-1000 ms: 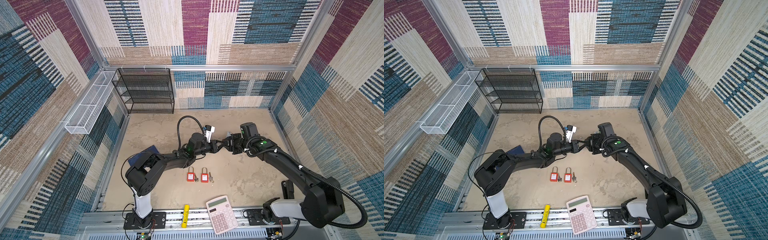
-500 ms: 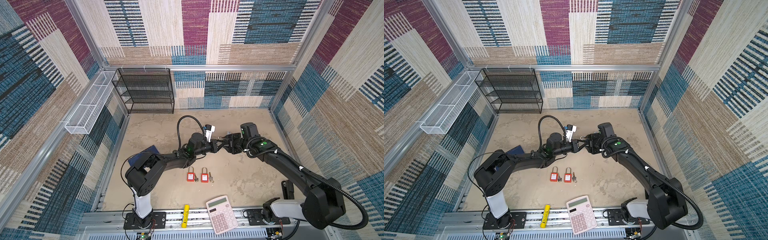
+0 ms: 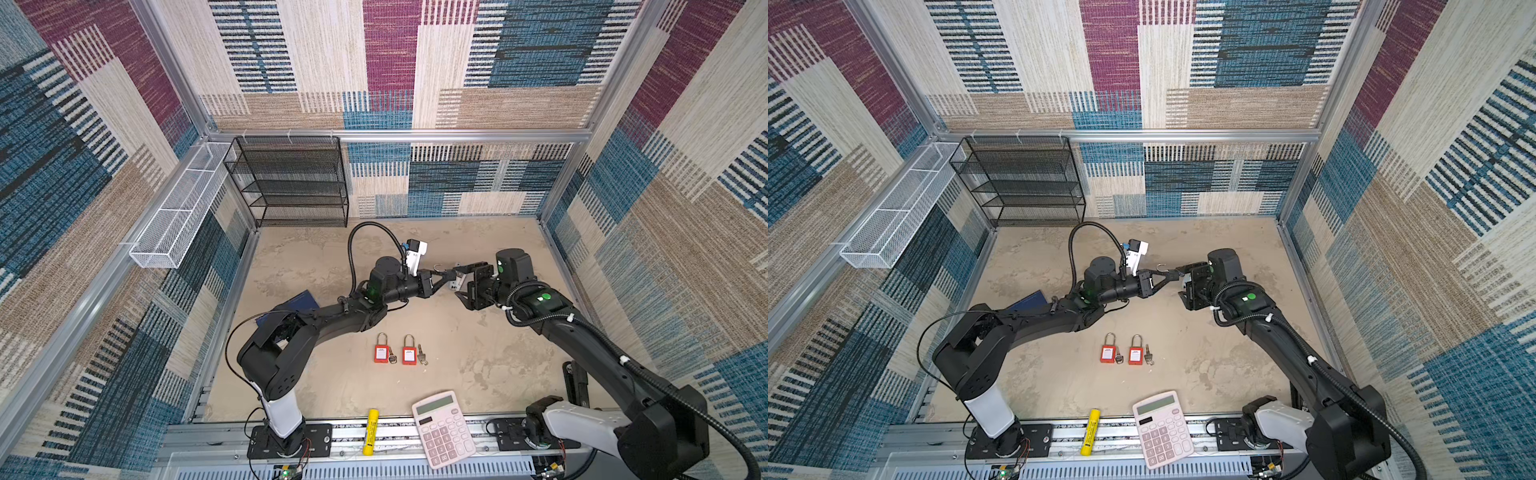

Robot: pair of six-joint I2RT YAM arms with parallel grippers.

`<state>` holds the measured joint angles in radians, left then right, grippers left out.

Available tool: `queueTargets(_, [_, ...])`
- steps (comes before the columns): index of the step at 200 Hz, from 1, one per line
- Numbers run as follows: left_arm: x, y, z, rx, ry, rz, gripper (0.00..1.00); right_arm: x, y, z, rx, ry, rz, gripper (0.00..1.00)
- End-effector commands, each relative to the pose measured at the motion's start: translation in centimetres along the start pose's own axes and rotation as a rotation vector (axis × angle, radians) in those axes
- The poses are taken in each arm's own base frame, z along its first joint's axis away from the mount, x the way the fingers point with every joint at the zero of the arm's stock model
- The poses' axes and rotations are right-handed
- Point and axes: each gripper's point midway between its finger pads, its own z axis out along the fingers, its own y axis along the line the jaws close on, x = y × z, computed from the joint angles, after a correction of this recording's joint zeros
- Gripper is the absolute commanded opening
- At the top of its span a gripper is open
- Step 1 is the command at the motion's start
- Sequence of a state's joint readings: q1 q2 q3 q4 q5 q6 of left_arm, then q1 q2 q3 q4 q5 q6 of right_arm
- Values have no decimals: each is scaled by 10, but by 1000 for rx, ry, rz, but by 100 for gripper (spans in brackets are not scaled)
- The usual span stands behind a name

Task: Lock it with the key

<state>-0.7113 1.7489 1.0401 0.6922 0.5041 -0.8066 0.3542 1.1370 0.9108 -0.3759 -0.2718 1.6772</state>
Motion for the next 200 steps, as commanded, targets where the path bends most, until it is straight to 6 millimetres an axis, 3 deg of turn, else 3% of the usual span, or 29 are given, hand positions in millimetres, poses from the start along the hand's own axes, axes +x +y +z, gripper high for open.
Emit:
queueTargets(1, [-13,-12,-8,25,3,42,0,-9,28,-20,-142,-65,-154,71])
queueTargets(30, [-26,-19,-18,10,19,67,0,-5,70,-53,-320,-93,-395,78])
queueTargets(43, [-32,-30,-22,42,38,85,0,2,86,-64,-398,-85,-518,81])
queueTargets(83, [-61,-66,-40,120,35,128,0,49,129,-92,-639,-33,-1051,81])
queueTargets(133, [-92,-115,-71,227,-11,229,0,94,158,-126,-774,24,-1435,81])
queueTargets(173, [-100,-166,-96,383,-43,388,0,120,166,-147,-868,109,-1560,80])
queueTargets(200, [-101,-185,-113,393,-71,502,0,132,167,-161,-923,144,-1623,79])
